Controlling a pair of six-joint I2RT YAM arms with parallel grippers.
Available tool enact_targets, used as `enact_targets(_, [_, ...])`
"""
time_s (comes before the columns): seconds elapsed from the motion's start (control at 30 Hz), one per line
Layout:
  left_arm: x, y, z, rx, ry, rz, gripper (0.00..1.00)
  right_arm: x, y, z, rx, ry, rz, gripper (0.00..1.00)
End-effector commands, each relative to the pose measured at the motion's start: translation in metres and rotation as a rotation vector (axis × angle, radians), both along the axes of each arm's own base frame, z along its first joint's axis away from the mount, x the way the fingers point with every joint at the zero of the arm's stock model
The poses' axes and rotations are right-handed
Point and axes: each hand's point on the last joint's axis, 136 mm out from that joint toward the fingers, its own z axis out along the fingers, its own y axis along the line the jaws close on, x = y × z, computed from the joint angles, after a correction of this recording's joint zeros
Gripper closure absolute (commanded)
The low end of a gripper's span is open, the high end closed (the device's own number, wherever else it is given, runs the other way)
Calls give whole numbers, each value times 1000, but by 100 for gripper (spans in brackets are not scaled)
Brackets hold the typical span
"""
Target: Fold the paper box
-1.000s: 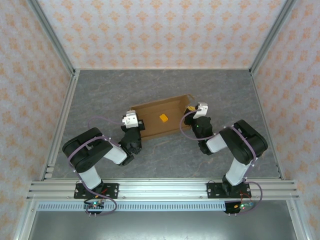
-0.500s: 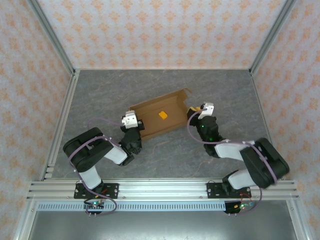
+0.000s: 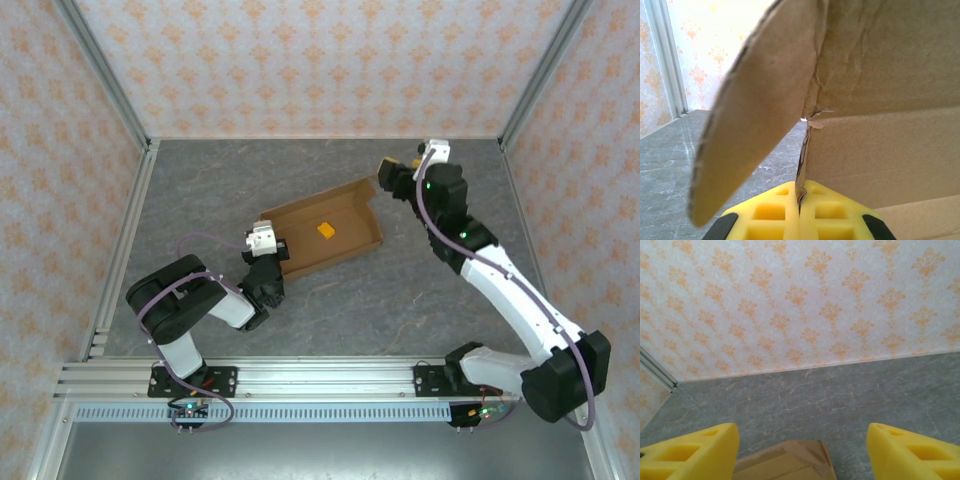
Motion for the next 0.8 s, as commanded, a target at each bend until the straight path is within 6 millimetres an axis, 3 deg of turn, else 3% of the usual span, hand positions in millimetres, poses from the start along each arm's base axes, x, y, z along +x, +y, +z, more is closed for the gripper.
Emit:
enact_targets(0.0, [-7,11,-43,170,163,44,100,6,8,-29,-17,234,41,30])
enact_targets(0.23, [-7,11,-43,173,164,47,100,42,37,-49,-19,417,79,28])
enact_targets(0.33, [-6,10,-42,173,164,48,100,48,46,-61,-34,465,89,28])
enact_targets(0.47, [-6,10,-43,177,166,48,100,46,56,-79,-73,523,106,27])
enact_targets(0.77, [-8,8,-44,177,170,49,100,31,55,-106,-70,562,103,29])
